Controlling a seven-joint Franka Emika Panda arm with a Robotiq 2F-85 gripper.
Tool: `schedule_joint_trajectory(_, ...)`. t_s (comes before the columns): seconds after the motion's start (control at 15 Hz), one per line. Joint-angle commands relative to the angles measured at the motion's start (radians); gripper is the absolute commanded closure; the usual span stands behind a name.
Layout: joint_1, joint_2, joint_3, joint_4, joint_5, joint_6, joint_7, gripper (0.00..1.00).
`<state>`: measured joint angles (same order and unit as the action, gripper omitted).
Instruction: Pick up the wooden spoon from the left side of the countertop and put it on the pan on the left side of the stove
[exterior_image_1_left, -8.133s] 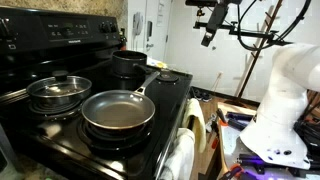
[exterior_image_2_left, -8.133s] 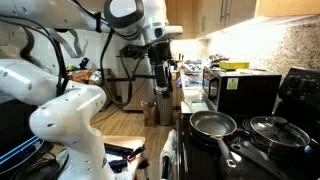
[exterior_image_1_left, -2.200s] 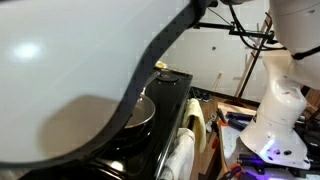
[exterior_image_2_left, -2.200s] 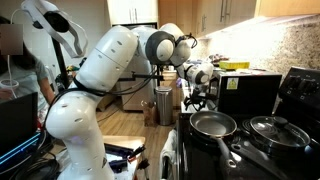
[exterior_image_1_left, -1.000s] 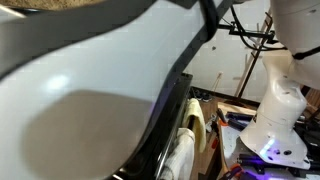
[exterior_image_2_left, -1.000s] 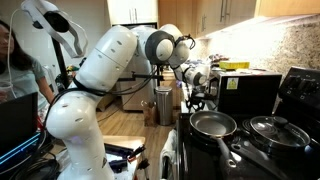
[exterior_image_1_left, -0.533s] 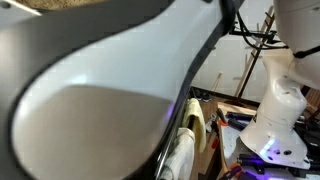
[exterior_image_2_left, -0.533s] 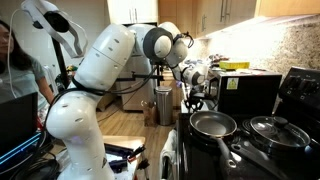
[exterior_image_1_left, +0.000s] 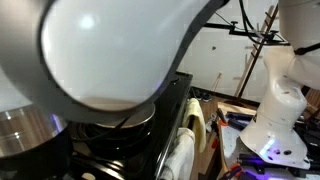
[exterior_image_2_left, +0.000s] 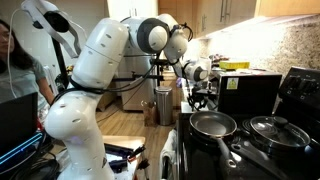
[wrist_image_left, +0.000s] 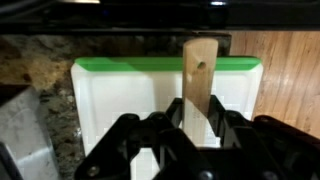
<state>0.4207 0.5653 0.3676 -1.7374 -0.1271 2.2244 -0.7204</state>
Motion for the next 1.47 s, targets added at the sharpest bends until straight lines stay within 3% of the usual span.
schedule_joint_trajectory(0.0,-0.052,-0.083,0.026,-0.047,0.023,-0.025,-0.019,0.90)
schedule_joint_trajectory(0.2,-0.080,-0.105,0.049,-0.027,0.053,-0.099,-0.075,0.90)
schedule_joint_trajectory(0.53,-0.060,-0.141,0.037,0.045,0.029,-0.488,-0.099,0.91)
schedule_joint_trajectory(0.67,-0.059,-0.161,0.033,0.069,0.020,-0.586,-0.099,0.91)
schedule_joint_trajectory(1.07,-0.071,-0.224,-0.001,0.081,-0.003,-0.698,-0.061,0.91)
schedule_joint_trajectory(1.4,-0.118,-0.323,-0.047,-0.013,0.030,-0.633,-0.022,0.91)
